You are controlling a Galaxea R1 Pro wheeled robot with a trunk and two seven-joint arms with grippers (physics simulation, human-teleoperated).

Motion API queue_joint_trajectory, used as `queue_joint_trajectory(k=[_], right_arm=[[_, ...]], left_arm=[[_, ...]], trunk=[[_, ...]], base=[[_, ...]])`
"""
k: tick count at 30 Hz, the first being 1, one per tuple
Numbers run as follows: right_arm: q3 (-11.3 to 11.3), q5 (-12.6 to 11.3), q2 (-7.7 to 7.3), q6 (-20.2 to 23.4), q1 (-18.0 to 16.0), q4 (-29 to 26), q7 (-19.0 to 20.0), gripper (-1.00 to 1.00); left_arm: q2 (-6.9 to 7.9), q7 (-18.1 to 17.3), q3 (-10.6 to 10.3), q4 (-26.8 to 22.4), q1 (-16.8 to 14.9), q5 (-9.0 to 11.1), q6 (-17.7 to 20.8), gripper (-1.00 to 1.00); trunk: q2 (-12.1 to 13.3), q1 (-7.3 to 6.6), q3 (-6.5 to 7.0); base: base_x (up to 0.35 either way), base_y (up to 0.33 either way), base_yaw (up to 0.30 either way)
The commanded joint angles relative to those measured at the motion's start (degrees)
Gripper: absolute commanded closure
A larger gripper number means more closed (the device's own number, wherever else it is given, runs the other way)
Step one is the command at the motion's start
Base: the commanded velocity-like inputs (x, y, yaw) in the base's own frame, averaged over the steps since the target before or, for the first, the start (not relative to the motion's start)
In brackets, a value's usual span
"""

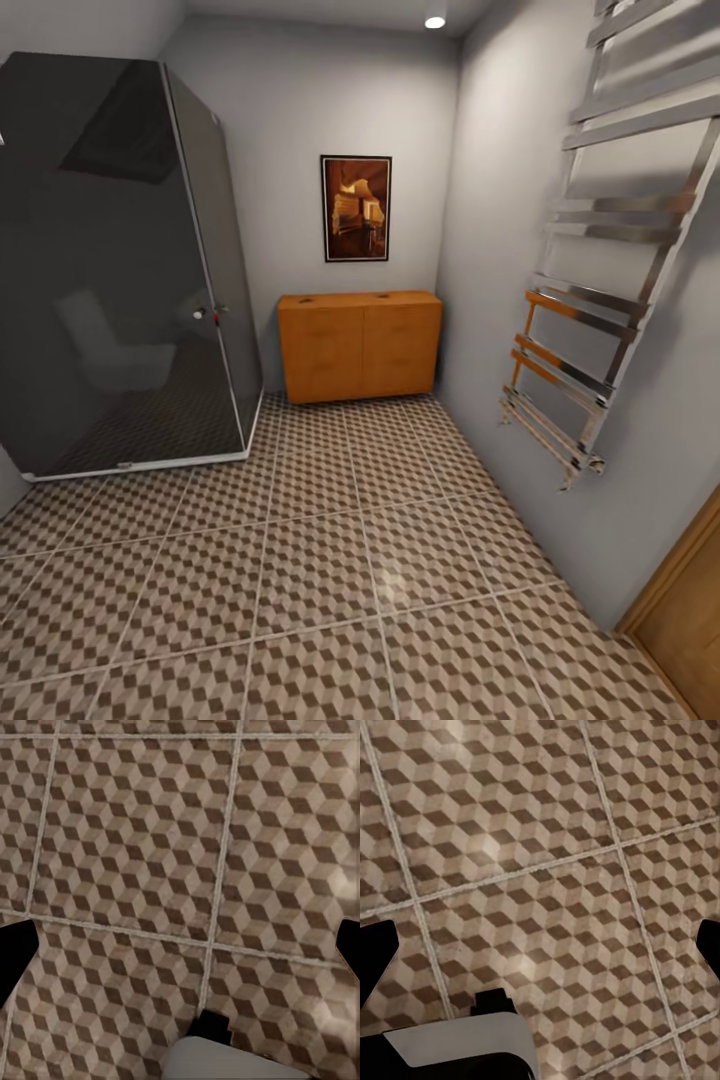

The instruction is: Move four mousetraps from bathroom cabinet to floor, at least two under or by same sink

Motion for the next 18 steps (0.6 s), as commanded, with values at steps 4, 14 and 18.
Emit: queue_joint_trajectory(k=[4, 14, 18], right_arm=[[0.54, -0.39, 0.0, -0.4, -0.11, 0.25, -0.08, -1.0], [0.57, -0.43, 0.09, -0.32, -0.11, 0.25, -0.07, -1.0], [0.57, -0.46, 0.15, -0.32, -0.11, 0.3, -0.07, -1.0]], left_arm=[[0.05, 0.28, -0.56, -0.37, -0.1, 0.44, -0.39, -1.0], [0.03, 0.21, -0.58, -0.41, -0.1, 0.44, -0.47, -1.0], [0.04, 0.21, -0.58, -0.39, -0.1, 0.44, -0.48, -1.0]], trunk=[[-0.05, 0.04, -0.43], [-0.05, 0.04, -1.34], [-0.05, 0.04, -1.71]], base=[[0.225, 0.0, 0.0], [0.048, 0.0, 0.0], [0.003, 0.0, 0.0]])
